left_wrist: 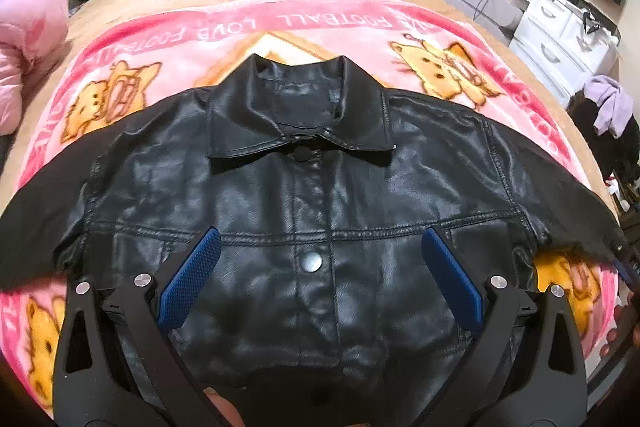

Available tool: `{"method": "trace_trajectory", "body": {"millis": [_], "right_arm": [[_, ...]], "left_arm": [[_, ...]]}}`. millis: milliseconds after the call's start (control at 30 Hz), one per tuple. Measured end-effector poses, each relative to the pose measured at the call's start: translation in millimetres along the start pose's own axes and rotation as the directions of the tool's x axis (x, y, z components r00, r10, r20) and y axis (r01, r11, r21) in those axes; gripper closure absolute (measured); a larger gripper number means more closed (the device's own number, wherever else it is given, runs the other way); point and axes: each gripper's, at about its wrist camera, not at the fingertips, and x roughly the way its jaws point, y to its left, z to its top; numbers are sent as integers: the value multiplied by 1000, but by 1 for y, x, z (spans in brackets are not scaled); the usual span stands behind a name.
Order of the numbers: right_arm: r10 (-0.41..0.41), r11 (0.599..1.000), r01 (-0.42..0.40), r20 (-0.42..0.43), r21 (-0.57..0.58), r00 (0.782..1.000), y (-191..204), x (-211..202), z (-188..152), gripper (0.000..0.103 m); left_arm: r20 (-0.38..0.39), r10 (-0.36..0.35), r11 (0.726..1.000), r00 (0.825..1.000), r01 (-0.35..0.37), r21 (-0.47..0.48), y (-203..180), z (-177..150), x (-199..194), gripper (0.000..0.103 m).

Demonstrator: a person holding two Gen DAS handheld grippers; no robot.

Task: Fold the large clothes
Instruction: 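Grasp the sleeve cuff nearest the right tool with the right tool, then lift the sleeve with the right tool and fold it across the jacket body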

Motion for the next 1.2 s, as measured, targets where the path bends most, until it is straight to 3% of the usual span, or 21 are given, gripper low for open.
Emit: {"method": "trace_trajectory", "body": {"millis": [167, 400, 600, 700, 833, 900, 967, 1033, 1200], "right_arm": [[-58, 988, 60, -17, 144, 998, -44, 17, 10, 4], [-73, 940, 84, -45, 330, 996, -98, 41, 16, 4], [8, 870, -17, 21, 493, 1000, -138, 63, 26, 4], [45, 807, -81, 77, 585, 996, -155, 68, 31, 4], [70, 751, -141, 134, 646, 989, -166, 71, 38, 4], [72, 746, -152, 148, 648, 986, -168, 71, 42, 5], [89, 760, -185, 183, 624, 979, -166, 69, 50, 20], [94, 775, -192, 190, 602, 977, -165, 68, 57, 51], [160, 823, -273, 257, 498, 953, -151, 50, 72, 86]], "left_arm": [[13, -2, 1000, 1000, 2, 1, -1, 4, 11, 9], [-3, 17, 1000, 1000, -17, -3, 5, 4, 27, 9], [-10, 23, 1000, 1000, -23, -3, 9, 5, 34, 9], [-12, 23, 1000, 1000, -23, -10, 13, 6, 36, 9], [-7, 13, 1000, 1000, -13, -23, 17, 8, 34, 9], [-3, 11, 1000, 1000, -11, -25, 18, 8, 32, 9], [0, 7, 1000, 1000, -7, -28, 19, 9, 31, 9], [5, -7, 999, 1000, 7, -38, 22, 10, 28, 9], [23, -36, 997, 999, 38, -67, 30, 16, 17, 9]]}}
